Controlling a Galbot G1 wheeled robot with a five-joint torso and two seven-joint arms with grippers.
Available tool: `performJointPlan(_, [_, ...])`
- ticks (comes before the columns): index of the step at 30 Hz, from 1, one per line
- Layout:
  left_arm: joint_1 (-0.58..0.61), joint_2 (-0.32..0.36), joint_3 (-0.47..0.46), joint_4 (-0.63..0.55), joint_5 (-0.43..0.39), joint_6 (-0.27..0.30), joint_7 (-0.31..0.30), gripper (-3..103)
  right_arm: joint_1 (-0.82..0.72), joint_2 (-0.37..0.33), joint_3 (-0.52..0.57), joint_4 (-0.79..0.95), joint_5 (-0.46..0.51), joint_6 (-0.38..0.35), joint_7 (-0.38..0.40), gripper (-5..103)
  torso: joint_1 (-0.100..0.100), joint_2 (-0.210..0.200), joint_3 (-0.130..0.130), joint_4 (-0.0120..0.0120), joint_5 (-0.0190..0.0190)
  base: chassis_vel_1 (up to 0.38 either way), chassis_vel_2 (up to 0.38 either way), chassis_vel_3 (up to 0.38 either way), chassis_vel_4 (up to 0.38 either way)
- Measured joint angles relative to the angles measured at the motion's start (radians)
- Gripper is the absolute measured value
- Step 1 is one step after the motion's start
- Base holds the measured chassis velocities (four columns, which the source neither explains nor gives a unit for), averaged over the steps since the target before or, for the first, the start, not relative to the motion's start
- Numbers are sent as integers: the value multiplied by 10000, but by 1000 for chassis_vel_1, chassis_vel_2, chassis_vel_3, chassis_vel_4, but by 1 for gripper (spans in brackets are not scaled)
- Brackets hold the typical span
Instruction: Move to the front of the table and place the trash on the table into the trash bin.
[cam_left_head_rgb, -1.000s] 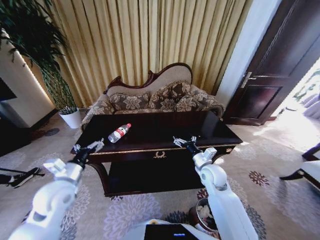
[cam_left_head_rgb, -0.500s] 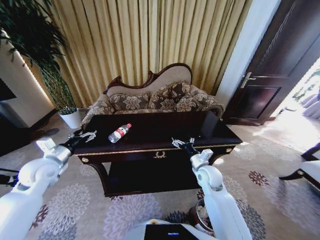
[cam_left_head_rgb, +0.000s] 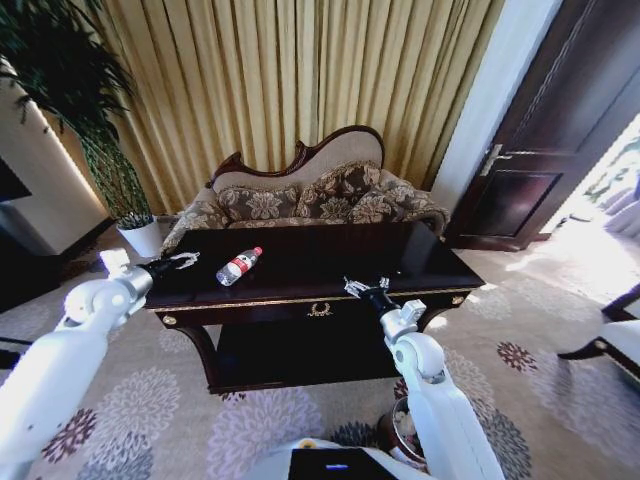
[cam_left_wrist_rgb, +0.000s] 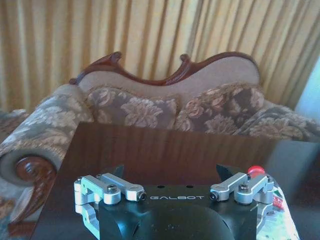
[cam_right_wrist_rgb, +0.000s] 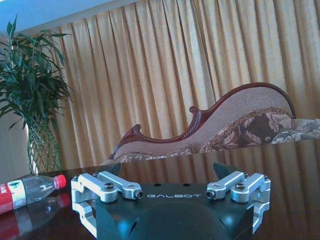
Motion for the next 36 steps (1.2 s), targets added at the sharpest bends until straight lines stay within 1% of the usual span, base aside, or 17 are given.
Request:
performJointPlan(3, [-276,-39,375,489,180,-1748,1598,100,-24,-1,-18,18,0,-2,0,100,0,0,1,1,-2,0,0,0,0])
performJointPlan(4, [-276,-39,375,489,180,-1748,1598,100,-24,-1,-18,18,0,-2,0,100,0,0,1,1,-2,0,0,0,0])
performJointPlan(6, [-550,-211,640,626,102,-2443,2337,100,-78,-36,-18,71,0,-12,0,100,0,0,0,-3,0,0,0,0,0])
performJointPlan(9, [-738,-368,854,627,131,-2604,2284,100,-107,-64,-21,116,0,-22,0,100,0,0,-1,-3,1,0,0,0,0])
performJointPlan(10, [-913,-621,1039,486,186,-2636,1905,100,-119,-85,-22,142,7,-35,0,100,0,0,-1,-2,-1,0,0,0,0])
performJointPlan(11, [-913,-621,1039,486,186,-2636,1905,100,-119,-85,-22,142,7,-35,0,100,0,0,-1,-2,-1,0,0,0,0])
performJointPlan(12, [-1035,-790,1169,238,253,-2427,1413,100,-119,-86,-24,143,11,-41,0,100,0,0,-1,-3,-1,0,0,0,0])
performJointPlan(13, [-1204,-982,1406,-107,272,-2081,617,100,-121,-85,-23,142,12,-45,0,100,0,0,0,-4,1,0,0,0,0])
performJointPlan(14, [-1204,-982,1406,-107,272,-2081,617,100,-121,-85,-23,142,12,-45,0,100,0,0,0,-4,1,0,0,0,0])
performJointPlan(17, [-1839,-1174,2286,-666,220,-969,-888,100,-193,-77,79,200,25,-48,0,100,0,-1,0,-5,3,0,0,0,0])
performJointPlan(19, [-1902,-1172,2371,-682,202,-883,-974,100,-204,-77,97,212,26,-48,0,100,0,0,0,-5,4,0,0,0,0])
performJointPlan(21, [-2529,-1075,3083,-787,-132,60,-1713,100,-281,-67,233,291,31,-46,0,100,0,-1,0,-5,1,0,0,0,0])
performJointPlan(22, [-2529,-1075,3083,-787,-132,60,-1713,100,-281,-67,233,291,31,-46,0,100,0,-1,0,-5,1,0,0,0,0])
performJointPlan(25, [-3142,-985,3517,-897,-1167,1089,-2809,100,-385,-46,310,381,35,-36,0,100,0,0,0,-1,2,0,0,0,0])
performJointPlan(26, [-3142,-985,3517,-897,-1167,1089,-2809,100,-385,-46,310,381,35,-36,0,100,0,0,0,-1,2,0,0,0,0])
performJointPlan(29, [-3430,-902,3622,-903,-1695,1833,-2935,100,-491,-85,372,435,36,-25,0,100,0,0,-1,-3,3,0,0,0,0])
performJointPlan(36, [-3239,-960,3777,-618,-1973,2039,-3125,100,-563,-112,429,412,19,54,0,100,0,1,-1,-2,-2,0,0,0,0])
